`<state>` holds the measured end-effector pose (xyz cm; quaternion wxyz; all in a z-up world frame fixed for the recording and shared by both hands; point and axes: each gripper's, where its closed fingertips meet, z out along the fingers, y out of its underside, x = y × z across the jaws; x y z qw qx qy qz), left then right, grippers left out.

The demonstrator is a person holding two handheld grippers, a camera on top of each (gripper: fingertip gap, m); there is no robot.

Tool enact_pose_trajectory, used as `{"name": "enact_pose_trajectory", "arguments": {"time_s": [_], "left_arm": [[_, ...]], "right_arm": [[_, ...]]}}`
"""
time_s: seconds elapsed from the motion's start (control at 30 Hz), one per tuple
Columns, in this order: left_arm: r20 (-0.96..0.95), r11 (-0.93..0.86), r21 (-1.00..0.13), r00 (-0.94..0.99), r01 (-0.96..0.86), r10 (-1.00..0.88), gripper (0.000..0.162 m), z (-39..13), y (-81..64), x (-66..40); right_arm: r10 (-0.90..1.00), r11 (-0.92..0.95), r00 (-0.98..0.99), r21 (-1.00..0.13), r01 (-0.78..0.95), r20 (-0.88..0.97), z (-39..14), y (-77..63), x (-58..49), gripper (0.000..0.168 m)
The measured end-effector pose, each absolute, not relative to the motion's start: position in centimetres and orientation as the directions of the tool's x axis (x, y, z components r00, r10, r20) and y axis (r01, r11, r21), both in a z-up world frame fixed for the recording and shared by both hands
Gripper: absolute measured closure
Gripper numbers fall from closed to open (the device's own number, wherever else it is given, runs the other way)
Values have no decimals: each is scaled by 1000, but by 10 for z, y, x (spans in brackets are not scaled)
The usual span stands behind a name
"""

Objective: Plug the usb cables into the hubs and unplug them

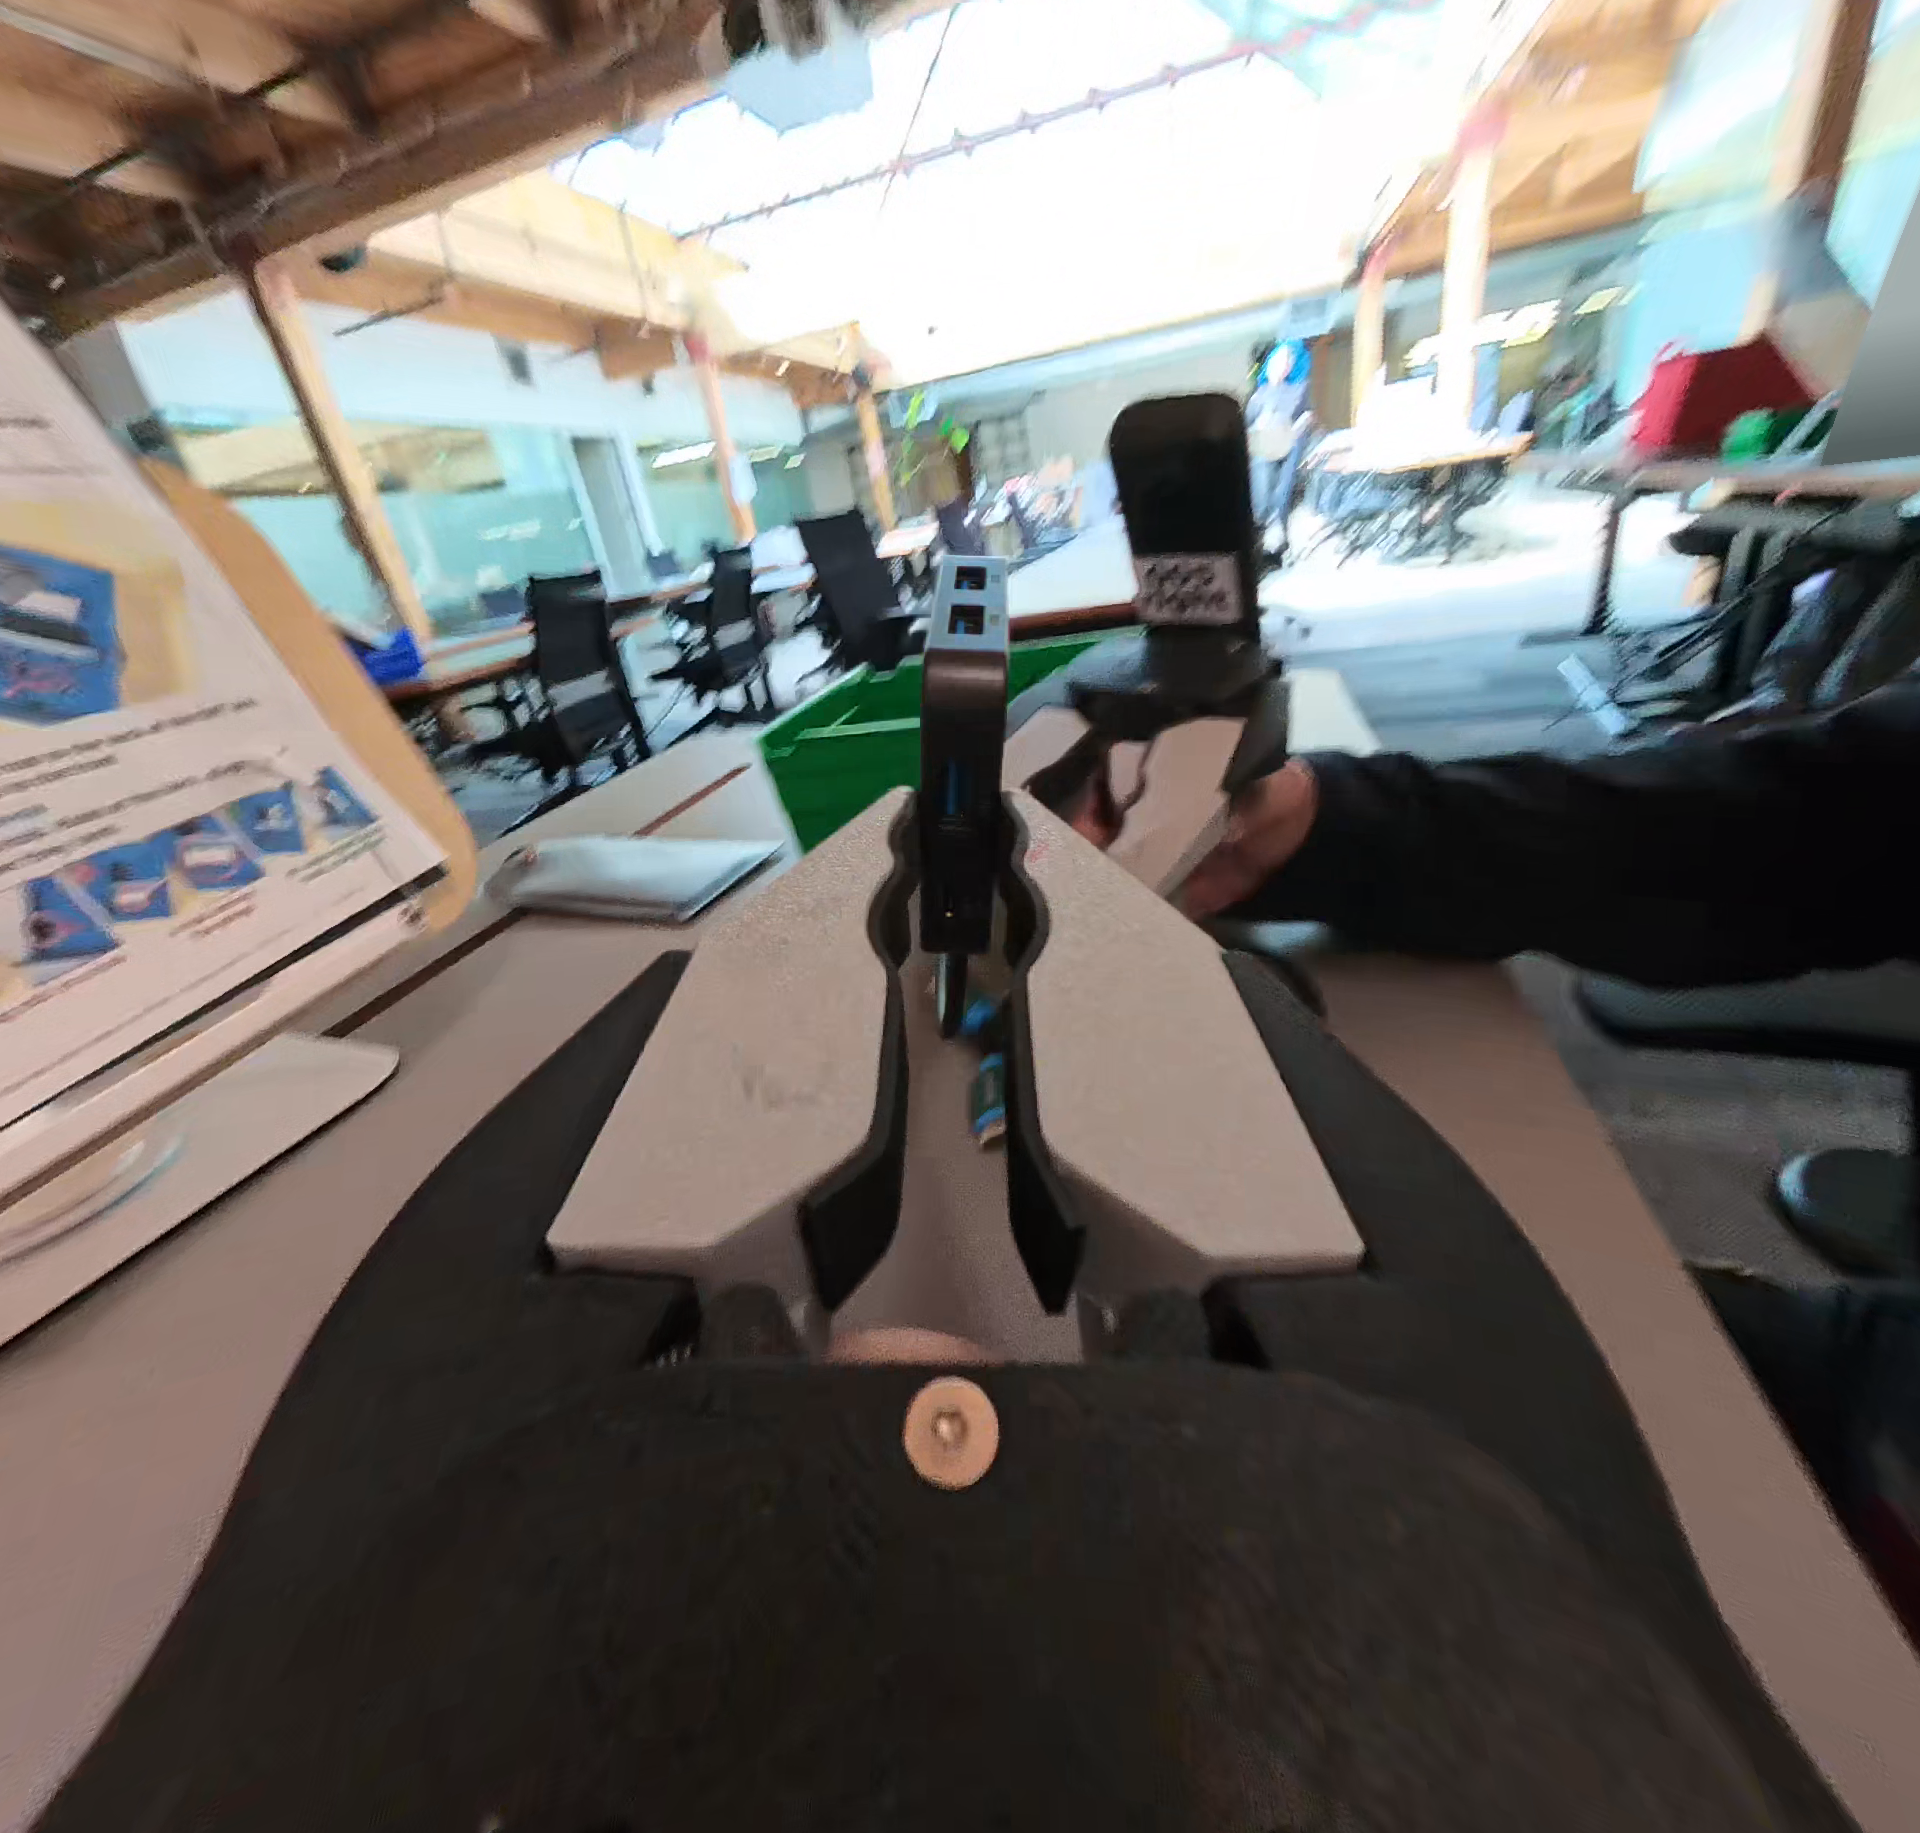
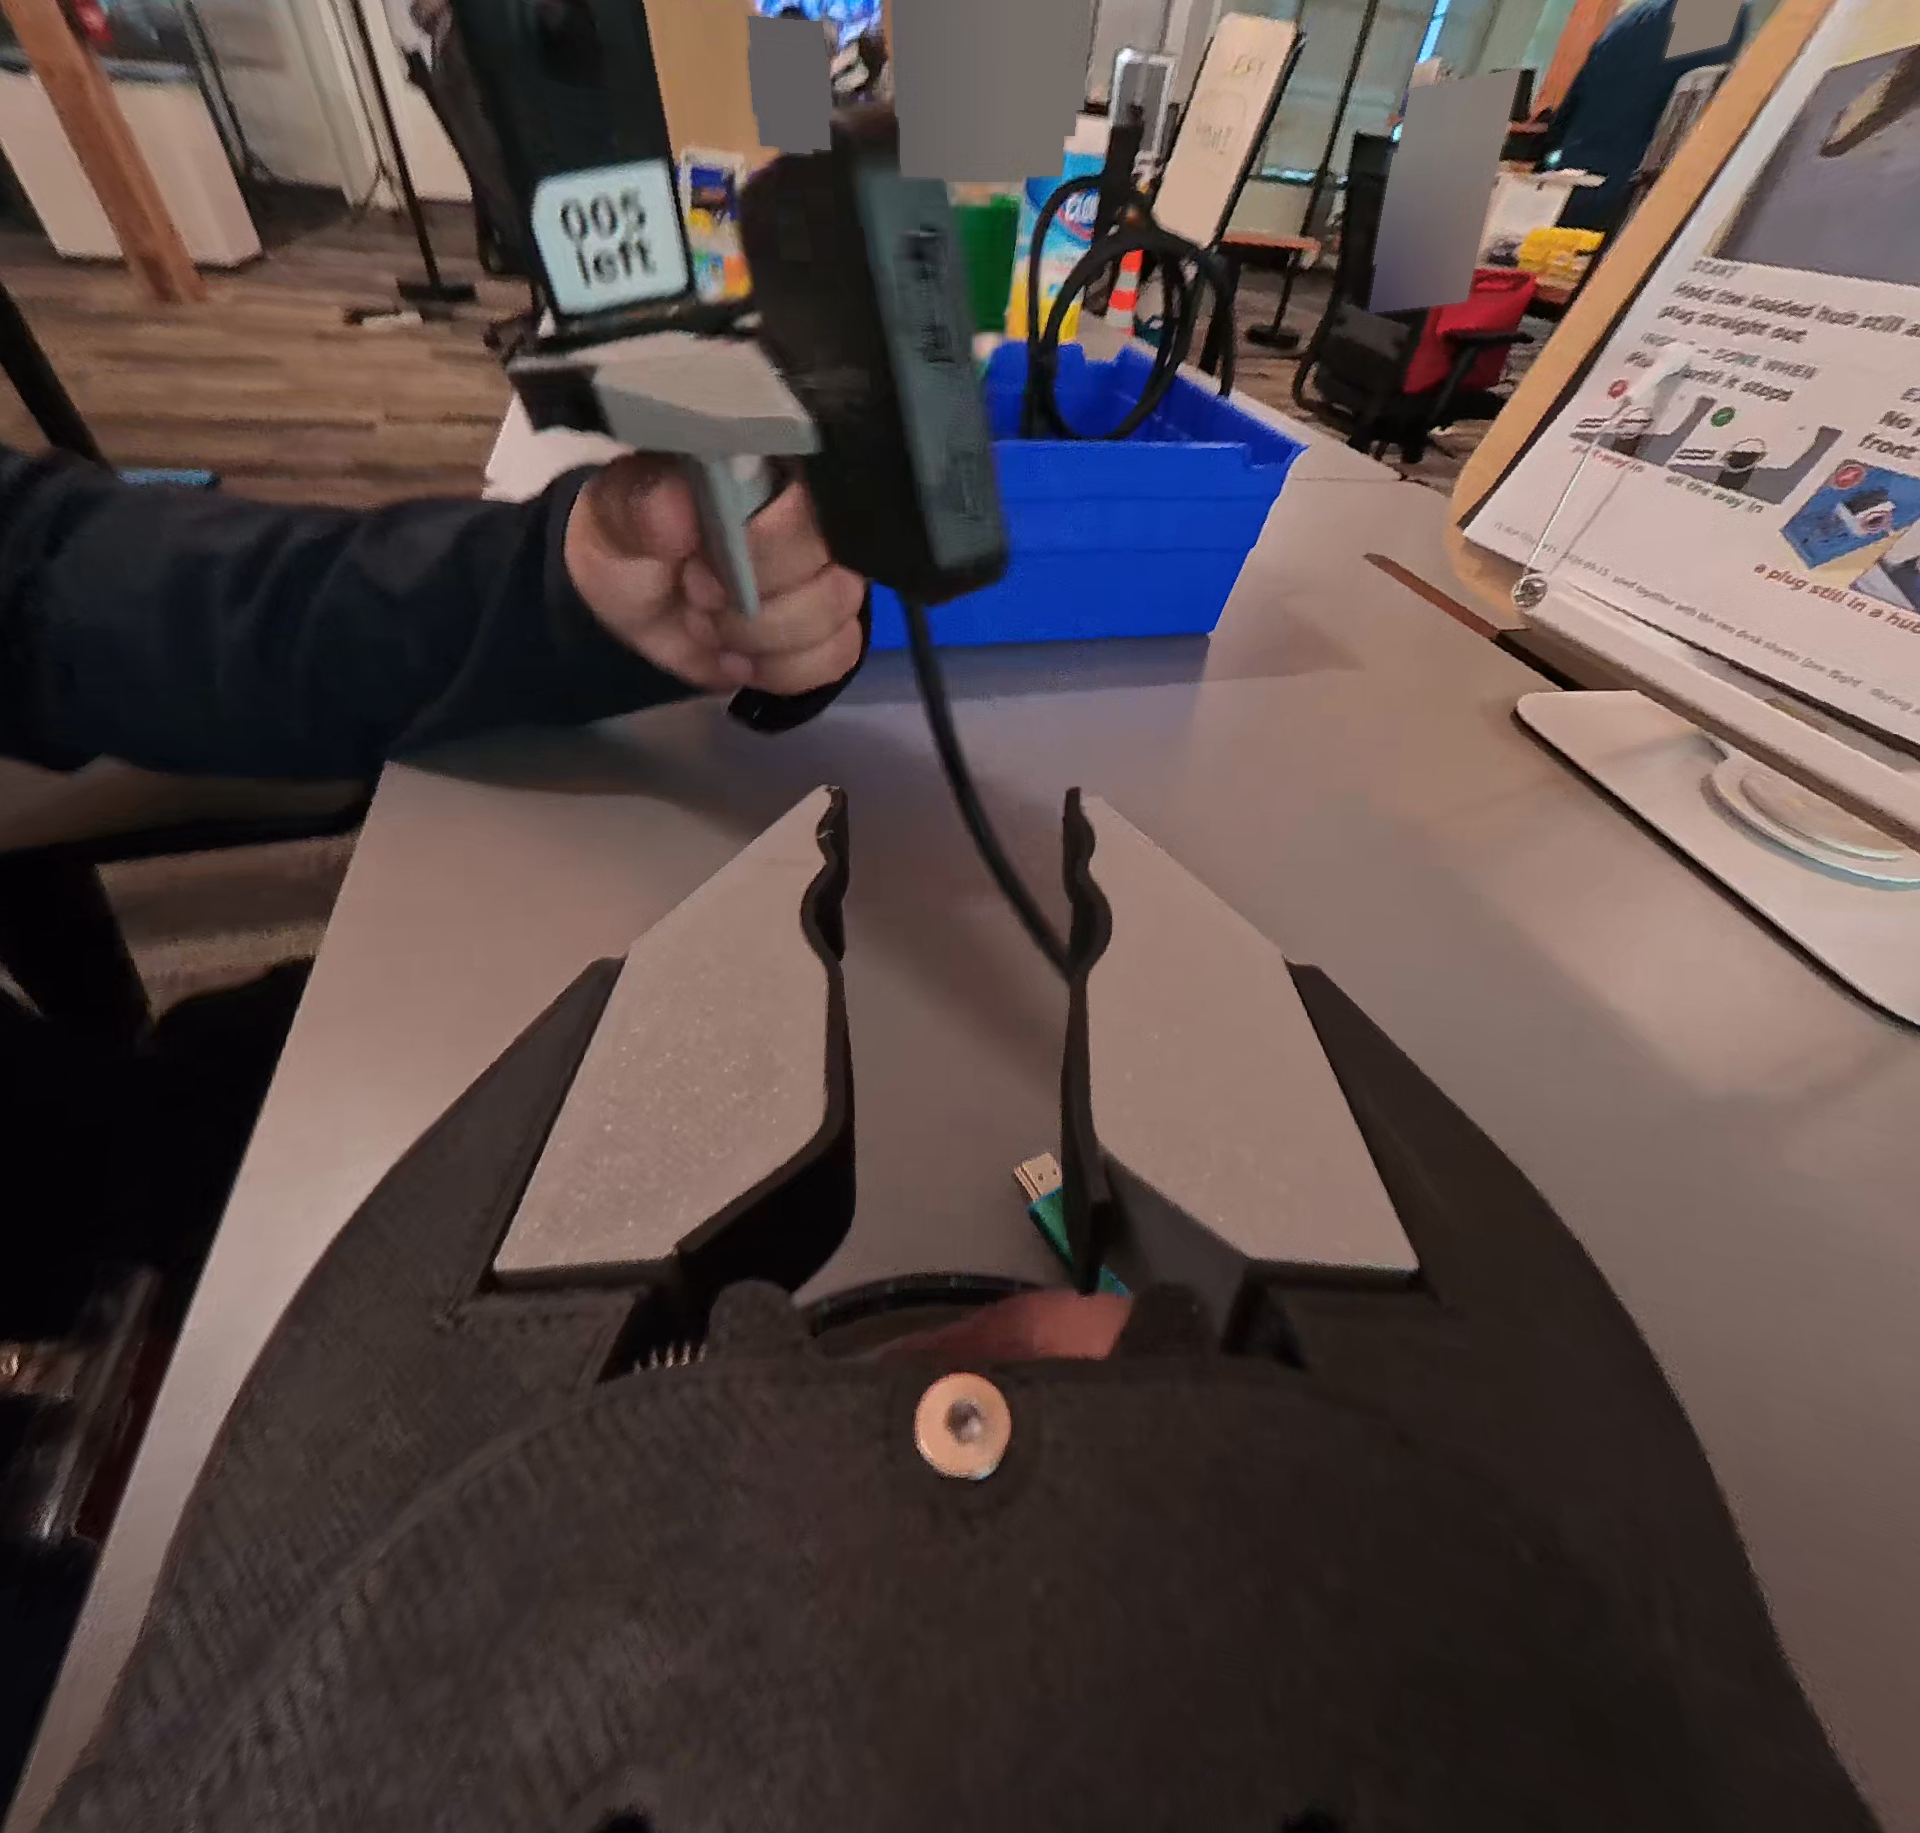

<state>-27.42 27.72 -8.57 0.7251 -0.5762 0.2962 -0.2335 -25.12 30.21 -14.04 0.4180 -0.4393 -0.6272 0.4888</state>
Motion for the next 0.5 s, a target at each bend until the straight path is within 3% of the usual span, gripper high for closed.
{"name": "enact_pose_trajectory", "arguments": {"time_s": [0.07,0.13,0.23,0.33,0.5], "left_arm": [[-138,248,-966,673,69,-727,151,-79,269,-269],[-127,252,-962,636,109,-761,151,-79,265,-266],[-135,240,-966,603,97,-786,150,-87,264,-261],[-103,207,-971,577,118,-810,150,-91,262,-260],[-117,168,-986,693,6,-711,137,-105,281,-273]], "right_arm": [[965,74,-257,-992,106,45,-130,299,-255,119],[949,9,-314,-999,51,-7,-117,285,-259,119],[929,-7,-370,-1000,-5,-5,-103,271,-263,151],[930,58,-365,-998,4,52,-106,269,-264,154],[934,340,-157,-932,123,320,-129,297,-264,156]]}}
